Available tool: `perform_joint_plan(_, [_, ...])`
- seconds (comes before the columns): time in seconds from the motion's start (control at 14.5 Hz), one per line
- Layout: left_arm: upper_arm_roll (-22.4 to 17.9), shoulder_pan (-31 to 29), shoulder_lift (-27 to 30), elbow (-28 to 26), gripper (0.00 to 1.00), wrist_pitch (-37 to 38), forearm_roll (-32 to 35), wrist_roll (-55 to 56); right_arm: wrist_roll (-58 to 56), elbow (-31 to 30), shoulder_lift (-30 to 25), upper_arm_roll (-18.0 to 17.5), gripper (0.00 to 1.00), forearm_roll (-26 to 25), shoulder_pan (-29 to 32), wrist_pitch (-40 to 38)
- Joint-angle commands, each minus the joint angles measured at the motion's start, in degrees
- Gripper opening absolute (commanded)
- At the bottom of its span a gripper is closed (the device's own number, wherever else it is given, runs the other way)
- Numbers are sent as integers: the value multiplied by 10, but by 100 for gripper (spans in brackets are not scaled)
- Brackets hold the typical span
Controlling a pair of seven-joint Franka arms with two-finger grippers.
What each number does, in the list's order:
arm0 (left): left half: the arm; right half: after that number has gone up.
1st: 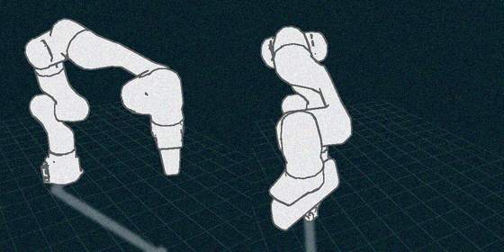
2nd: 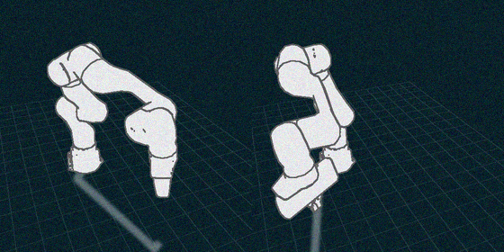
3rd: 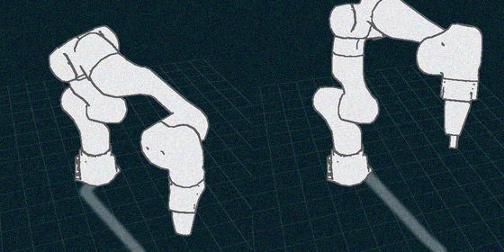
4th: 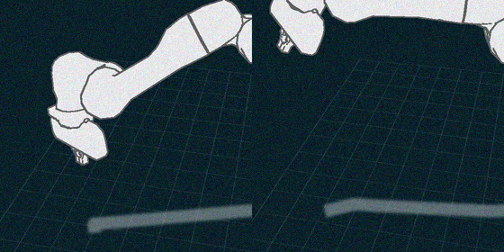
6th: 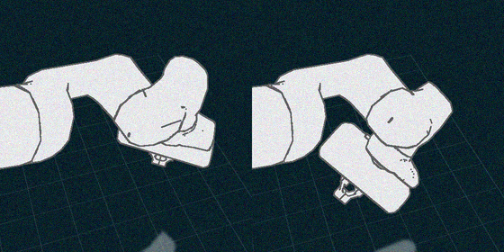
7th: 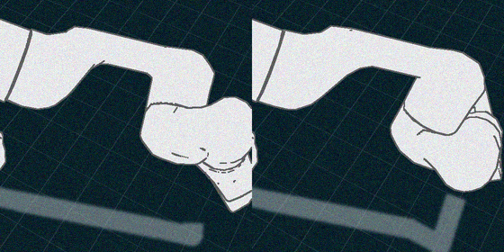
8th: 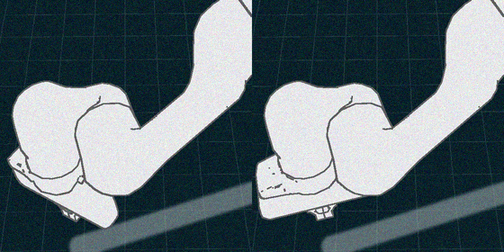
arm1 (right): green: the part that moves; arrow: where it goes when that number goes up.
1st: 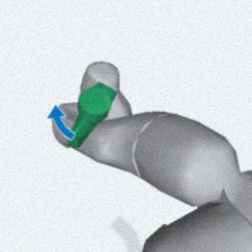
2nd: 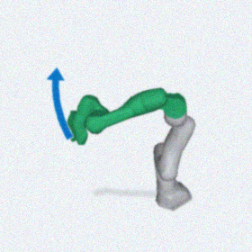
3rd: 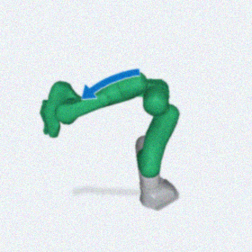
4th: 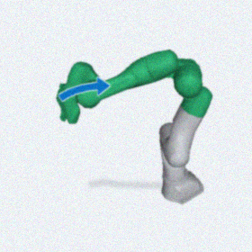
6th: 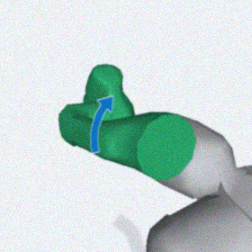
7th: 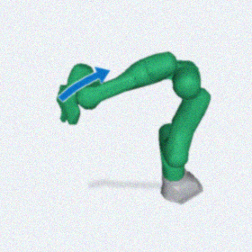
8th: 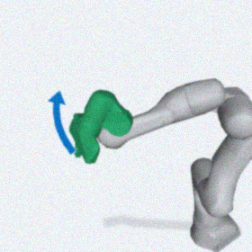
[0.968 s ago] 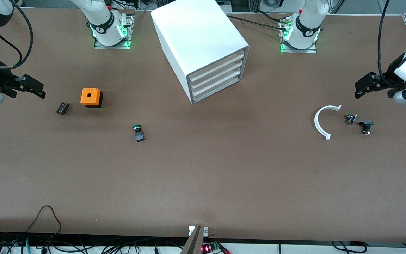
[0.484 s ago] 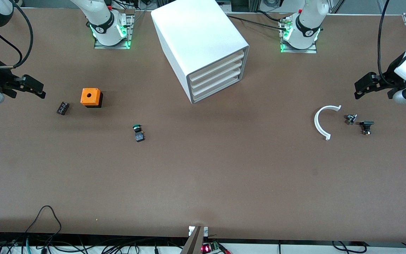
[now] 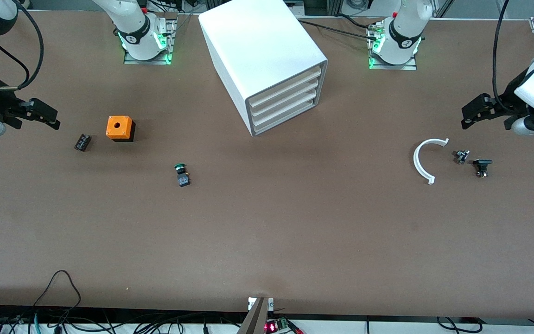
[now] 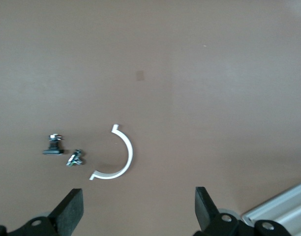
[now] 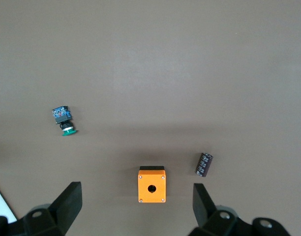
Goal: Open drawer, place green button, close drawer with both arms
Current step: 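Reach the left gripper to the cabinet's lowest drawer handle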
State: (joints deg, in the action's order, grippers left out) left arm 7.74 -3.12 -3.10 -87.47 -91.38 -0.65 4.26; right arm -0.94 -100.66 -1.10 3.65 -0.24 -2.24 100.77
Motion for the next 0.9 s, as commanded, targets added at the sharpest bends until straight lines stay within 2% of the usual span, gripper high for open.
perform_joint_plan(0.0, [11,0,-10,5,100,11,-23,-6,-1,12,3,-1,100,0,0,-8])
perform_joint_plan(0.14, [17,2,-29,1,100,7,-23,-14,-2,12,0,-1,100,-2,0,-8])
perform_joint_plan(0.48, [18,33,-132,-12,100,-9,-53,-14,-3,29,4,-1,100,0,0,-8])
perform_joint_plan(0.62, [17,39,-174,-33,100,-14,-140,-22,-4,39,3,0,100,-1,1,-8])
perform_joint_plan(0.83, [18,48,-200,-131,100,-92,-312,-42,-4,52,3,-1,100,-3,0,-8])
